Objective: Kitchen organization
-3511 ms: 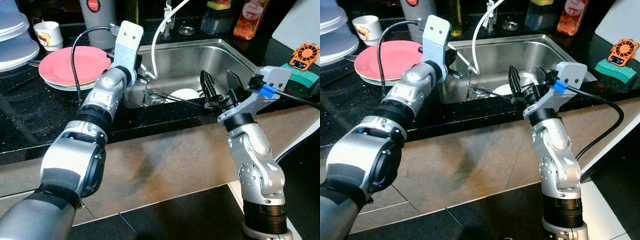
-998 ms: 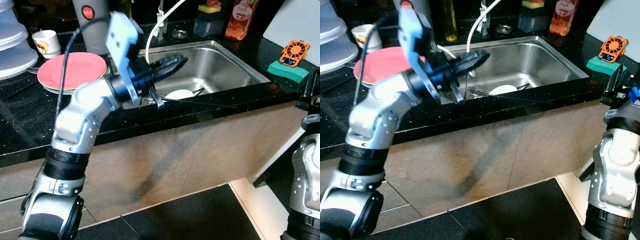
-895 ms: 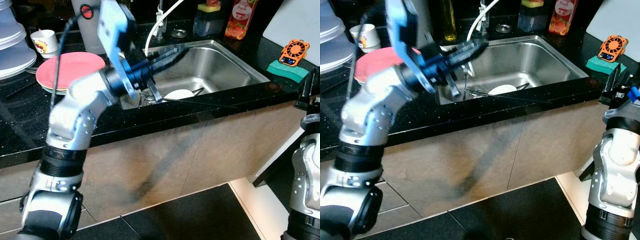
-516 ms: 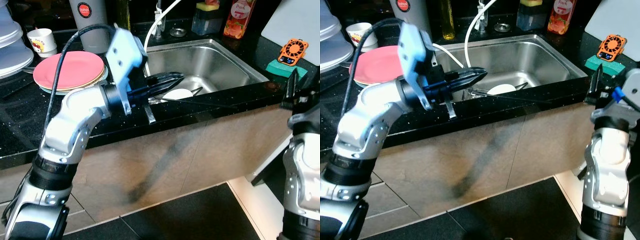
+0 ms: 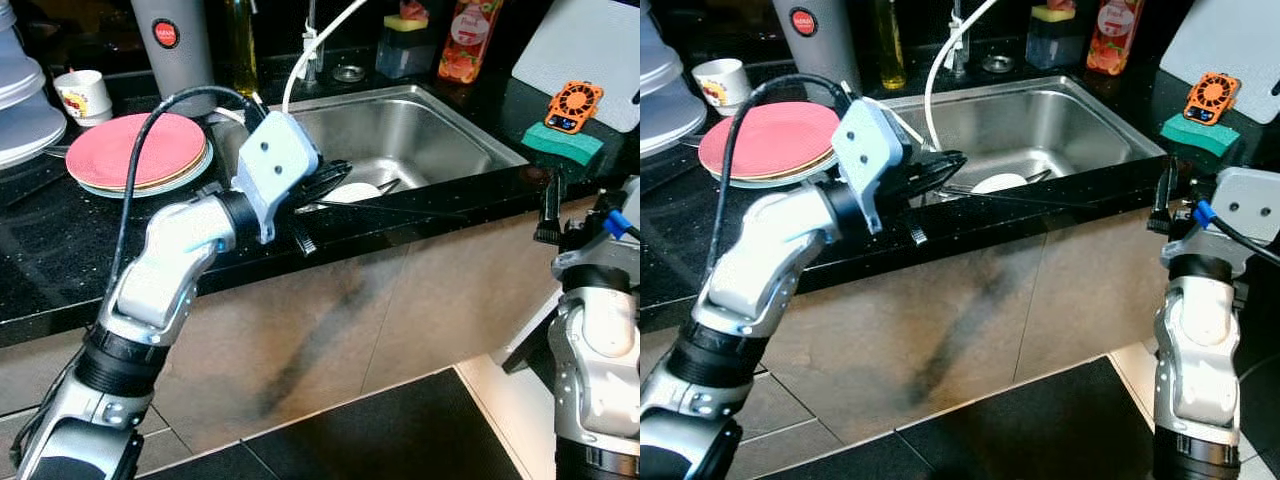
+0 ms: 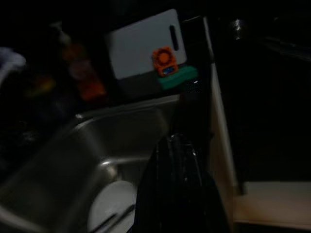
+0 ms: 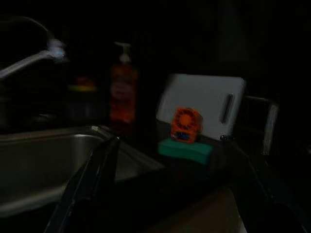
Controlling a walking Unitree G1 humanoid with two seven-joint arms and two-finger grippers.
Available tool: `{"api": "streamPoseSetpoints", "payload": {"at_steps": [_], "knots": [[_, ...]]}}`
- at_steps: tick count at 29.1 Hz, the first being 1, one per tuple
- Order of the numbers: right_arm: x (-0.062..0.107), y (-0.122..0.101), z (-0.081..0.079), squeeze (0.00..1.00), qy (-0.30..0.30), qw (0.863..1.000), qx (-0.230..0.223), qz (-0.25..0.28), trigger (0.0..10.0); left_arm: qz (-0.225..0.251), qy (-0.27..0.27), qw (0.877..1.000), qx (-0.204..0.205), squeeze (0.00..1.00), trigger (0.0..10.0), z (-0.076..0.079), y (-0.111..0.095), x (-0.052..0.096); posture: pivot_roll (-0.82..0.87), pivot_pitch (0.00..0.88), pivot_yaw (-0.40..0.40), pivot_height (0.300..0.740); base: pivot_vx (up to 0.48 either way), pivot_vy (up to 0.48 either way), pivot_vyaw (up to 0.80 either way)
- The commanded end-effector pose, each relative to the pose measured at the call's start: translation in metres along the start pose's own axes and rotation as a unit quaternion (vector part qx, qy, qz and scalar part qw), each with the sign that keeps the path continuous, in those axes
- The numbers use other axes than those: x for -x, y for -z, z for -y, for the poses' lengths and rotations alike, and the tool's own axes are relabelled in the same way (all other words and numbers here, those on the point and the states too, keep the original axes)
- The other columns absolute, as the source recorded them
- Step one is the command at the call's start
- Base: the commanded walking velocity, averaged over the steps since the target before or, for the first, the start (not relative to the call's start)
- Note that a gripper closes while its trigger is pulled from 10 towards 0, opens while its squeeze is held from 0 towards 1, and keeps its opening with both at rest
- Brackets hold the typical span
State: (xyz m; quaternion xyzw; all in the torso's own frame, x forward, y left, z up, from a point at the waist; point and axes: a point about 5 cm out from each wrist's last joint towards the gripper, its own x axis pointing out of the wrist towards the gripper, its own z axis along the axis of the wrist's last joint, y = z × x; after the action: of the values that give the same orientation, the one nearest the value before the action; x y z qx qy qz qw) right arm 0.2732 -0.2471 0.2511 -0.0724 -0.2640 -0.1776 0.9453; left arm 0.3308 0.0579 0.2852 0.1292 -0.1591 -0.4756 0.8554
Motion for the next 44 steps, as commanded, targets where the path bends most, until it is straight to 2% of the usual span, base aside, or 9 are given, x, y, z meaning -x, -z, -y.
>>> {"api": "streamPoseSetpoints", "payload": {"at_steps": [1,5,14,20,26,30,33,38,44], "knots": [[0.001,0.001,-0.002,0.00,-0.002,1.000,-0.001,0.000,10.0,-0.027,0.013,0.998,0.050,0.11,10.0,0.003,0.013,-0.012,-0.03,0.037,0.022,0.740,0.000,0.000,0.00],[0.001,-0.001,-0.008,0.00,-0.009,1.000,-0.005,0.002,10.0,-0.032,0.081,0.989,0.116,0.10,10.0,0.015,0.021,-0.034,-0.03,0.046,0.024,0.740,0.000,0.000,0.00],[0.000,-0.003,-0.011,0.00,-0.017,1.000,-0.008,0.003,10.0,-0.071,0.091,0.976,0.185,0.09,10.0,0.010,0.042,-0.054,-0.03,0.071,0.027,0.740,0.000,0.000,0.00],[0.002,-0.004,-0.012,0.00,-0.016,1.000,-0.010,0.002,10.0,-0.165,-0.013,0.960,0.224,0.10,10.0,0.002,0.077,-0.054,-0.03,0.084,0.037,0.740,0.000,0.000,0.00],[0.003,-0.003,-0.010,0.00,-0.014,1.000,-0.008,-0.001,10.0,-0.260,-0.154,0.922,0.244,0.11,10.0,-0.009,0.115,-0.030,-0.03,0.090,0.031,0.740,0.000,0.000,0.00],[0.002,-0.002,-0.010,0.00,-0.013,1.000,-0.008,-0.002,10.0,-0.274,-0.170,0.917,0.236,0.10,10.0,-0.011,0.120,-0.026,-0.03,0.090,0.029,0.740,0.000,0.000,0.00],[0.000,-0.002,-0.012,0.00,-0.016,1.000,-0.010,-0.001,10.0,-0.313,-0.309,0.866,0.237,0.11,10.0,-0.032,0.136,0.006,-0.02,0.087,0.022,0.740,0.000,0.000,0.00],[-0.001,-0.002,-0.014,0.00,-0.020,1.000,-0.014,-0.001,10.0,-0.295,-0.396,0.841,0.221,0.12,10.0,-0.051,0.133,0.021,-0.01,0.087,0.016,0.740,0.000,0.000,0.00],[-0.001,-0.002,-0.015,0.00,-0.023,1.000,-0.016,-0.002,10.0,-0.230,-0.457,0.839,0.188,0.12,10.0,-0.075,0.110,0.022,-0.01,0.087,0.013,0.740,0.000,0.000,0.00]]}}
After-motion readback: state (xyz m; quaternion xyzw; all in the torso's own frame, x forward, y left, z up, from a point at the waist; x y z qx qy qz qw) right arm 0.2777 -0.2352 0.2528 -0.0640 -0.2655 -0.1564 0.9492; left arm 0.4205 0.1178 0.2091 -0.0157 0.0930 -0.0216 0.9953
